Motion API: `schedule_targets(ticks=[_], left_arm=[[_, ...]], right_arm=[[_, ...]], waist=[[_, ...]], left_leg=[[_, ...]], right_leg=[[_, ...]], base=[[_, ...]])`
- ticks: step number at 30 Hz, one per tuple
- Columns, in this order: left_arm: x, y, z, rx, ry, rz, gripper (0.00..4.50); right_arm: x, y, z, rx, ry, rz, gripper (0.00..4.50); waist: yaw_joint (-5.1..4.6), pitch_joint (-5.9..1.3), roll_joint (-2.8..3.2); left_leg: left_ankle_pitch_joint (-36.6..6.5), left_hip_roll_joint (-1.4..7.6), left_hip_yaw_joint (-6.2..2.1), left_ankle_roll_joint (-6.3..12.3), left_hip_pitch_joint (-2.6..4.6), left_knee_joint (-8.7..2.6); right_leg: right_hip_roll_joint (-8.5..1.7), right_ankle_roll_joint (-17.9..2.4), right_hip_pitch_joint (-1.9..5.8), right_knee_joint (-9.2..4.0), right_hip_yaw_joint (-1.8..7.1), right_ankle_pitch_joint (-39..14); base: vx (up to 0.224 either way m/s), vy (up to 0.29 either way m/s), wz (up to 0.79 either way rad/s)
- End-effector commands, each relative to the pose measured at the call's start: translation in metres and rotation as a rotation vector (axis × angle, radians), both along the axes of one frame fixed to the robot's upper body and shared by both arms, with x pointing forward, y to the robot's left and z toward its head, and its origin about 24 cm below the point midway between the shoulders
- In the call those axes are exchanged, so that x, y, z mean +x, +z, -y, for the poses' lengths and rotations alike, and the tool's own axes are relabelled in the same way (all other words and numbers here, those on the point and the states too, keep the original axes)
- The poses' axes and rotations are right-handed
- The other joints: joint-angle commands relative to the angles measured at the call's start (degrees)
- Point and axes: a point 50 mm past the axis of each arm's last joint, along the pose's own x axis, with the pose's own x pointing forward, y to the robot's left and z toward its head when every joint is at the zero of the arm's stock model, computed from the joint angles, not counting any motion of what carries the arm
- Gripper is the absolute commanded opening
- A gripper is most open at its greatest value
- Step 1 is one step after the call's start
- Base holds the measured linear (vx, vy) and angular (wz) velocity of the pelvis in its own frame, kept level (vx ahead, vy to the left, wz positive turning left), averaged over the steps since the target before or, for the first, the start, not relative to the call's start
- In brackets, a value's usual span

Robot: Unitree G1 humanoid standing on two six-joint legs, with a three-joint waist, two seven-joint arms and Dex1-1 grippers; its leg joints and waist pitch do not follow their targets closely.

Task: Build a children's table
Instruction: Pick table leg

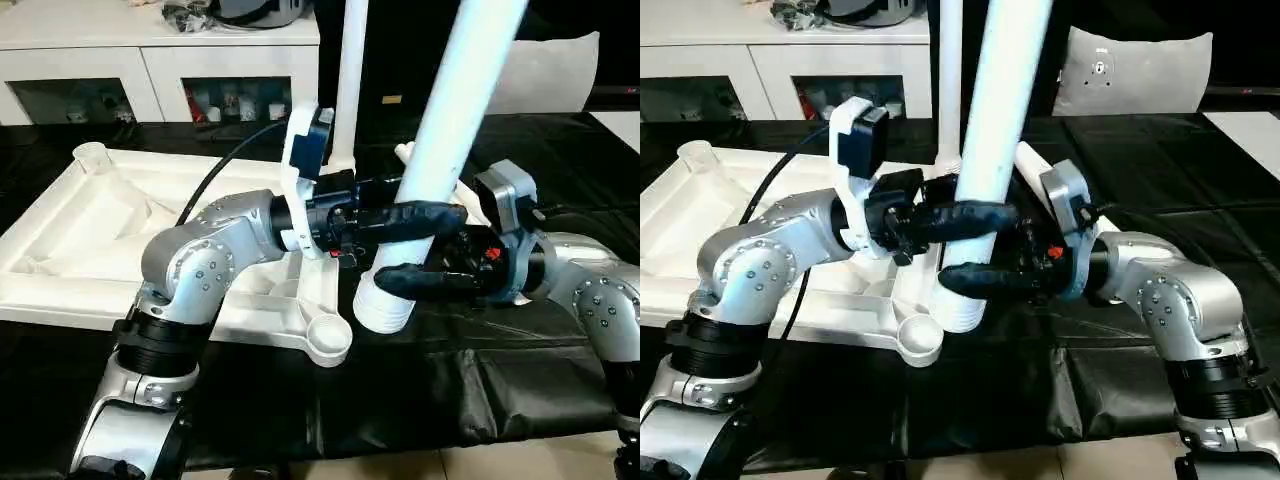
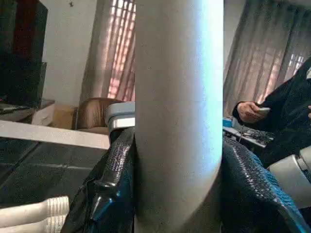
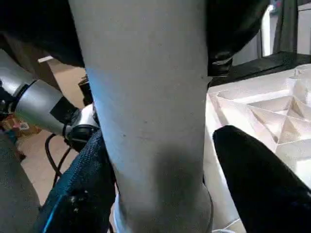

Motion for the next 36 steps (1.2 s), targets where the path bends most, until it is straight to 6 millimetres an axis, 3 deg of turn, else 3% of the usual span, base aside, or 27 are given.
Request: schedule_targets(ticks=[1,9,15,16,23,32,36], left_arm=[[-0.004,0.005,0.002,-0.011,-0.033,0.030,1.93],[0.000,0.001,0.005,0.002,-0.017,0.030,1.93],[0.004,0.000,0.006,0.003,0.036,0.038,1.93],[0.004,-0.001,0.006,0.005,0.041,0.040,1.93],[0.003,-0.005,0.006,0.021,0.038,0.043,1.93],[0.003,-0.007,0.007,0.028,0.035,0.049,1.93],[0.001,-0.008,0.008,0.031,0.022,0.048,1.93]], right_arm=[[0.001,0.005,0.000,-0.014,0.015,0.013,2.77],[0.000,0.006,-0.001,-0.011,0.045,0.017,2.13],[0.003,0.005,-0.002,-0.019,0.026,0.009,2.13],[0.003,0.005,-0.002,-0.017,0.030,-0.001,2.57],[0.002,0.006,-0.003,-0.021,0.037,0.015,3.15],[0.001,0.006,-0.004,-0.039,0.062,0.009,3.16],[0.004,0.004,-0.006,-0.043,0.053,0.010,2.72]], waist=[[0.09,-3.79,-1.29],[0.09,-3.82,-1.21],[0.08,-3.88,-1.24],[0.09,-3.87,-1.24],[0.12,-3.88,-1.37],[0.07,-3.88,-1.30],[0.08,-3.88,-1.41]], left_leg=[[-12.1,4.56,-1.68,0.42,2.75,-3.89],[-12.3,4.51,-1.71,0.02,2.73,-3.91],[-12.1,4.52,-1.71,0.31,2.73,-3.86],[-12.0,4.51,-1.68,0.31,2.67,-3.81],[-11.5,4.54,-1.64,0.62,2.66,-3.80],[-11.9,4.59,-1.65,0.33,2.74,-3.85],[-11.6,4.58,-1.60,0.46,2.70,-3.86]], right_leg=[[-5.21,-13.6,1.22,-4.78,2.16,-7.9],[-5.22,-13.5,1.22,-4.79,2.21,-8.2],[-5.24,-13.8,1.25,-4.74,2.17,-7.2],[-5.35,-13.8,1.29,-4.83,2.20,-7.4],[-5.32,-13.8,1.29,-4.73,2.18,-6.9],[-5.31,-13.7,1.21,-4.72,2.19,-7.4],[-5.30,-13.7,1.19,-4.68,2.16,-7.3]], base=[[0.000,0.000,0.00],[0.000,0.000,0.00],[0.000,0.000,0.00],[0.000,0.000,0.00],[0.000,0.000,0.00],[0.000,0.000,0.00],[0.000,0.000,0.00]])
